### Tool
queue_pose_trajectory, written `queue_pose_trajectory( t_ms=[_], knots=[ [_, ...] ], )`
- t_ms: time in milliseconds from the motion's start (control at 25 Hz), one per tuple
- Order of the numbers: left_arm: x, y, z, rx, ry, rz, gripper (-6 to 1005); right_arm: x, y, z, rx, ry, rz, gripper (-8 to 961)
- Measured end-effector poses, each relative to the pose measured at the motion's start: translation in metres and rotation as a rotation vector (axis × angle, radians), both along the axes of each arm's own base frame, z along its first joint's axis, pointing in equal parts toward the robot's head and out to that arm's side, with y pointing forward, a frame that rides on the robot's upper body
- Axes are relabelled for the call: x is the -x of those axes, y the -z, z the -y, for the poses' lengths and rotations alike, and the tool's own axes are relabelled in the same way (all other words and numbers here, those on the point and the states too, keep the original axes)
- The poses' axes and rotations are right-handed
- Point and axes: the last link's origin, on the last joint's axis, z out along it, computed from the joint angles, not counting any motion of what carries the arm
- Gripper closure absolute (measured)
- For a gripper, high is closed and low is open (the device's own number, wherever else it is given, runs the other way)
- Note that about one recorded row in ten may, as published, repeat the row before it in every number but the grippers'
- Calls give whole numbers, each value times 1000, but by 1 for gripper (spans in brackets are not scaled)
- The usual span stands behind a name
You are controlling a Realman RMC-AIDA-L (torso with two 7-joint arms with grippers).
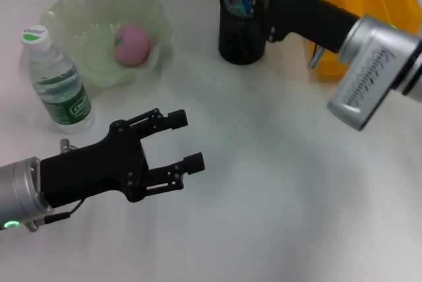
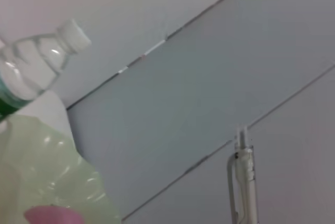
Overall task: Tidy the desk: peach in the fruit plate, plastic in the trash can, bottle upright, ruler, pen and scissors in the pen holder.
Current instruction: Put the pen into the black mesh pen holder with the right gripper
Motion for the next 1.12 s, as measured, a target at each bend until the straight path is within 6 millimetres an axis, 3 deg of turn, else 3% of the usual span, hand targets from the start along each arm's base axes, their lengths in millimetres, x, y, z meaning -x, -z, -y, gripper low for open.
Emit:
queue_pose_trajectory(
  t_ms=[360,1120],
  knots=[
    [0,-2,2,4,11,11,199,12,15,-14,82,122,-47,836],
    [3,-4,5,-1,1,9,198,20,6,-43,268,530,-469,837]
  ],
)
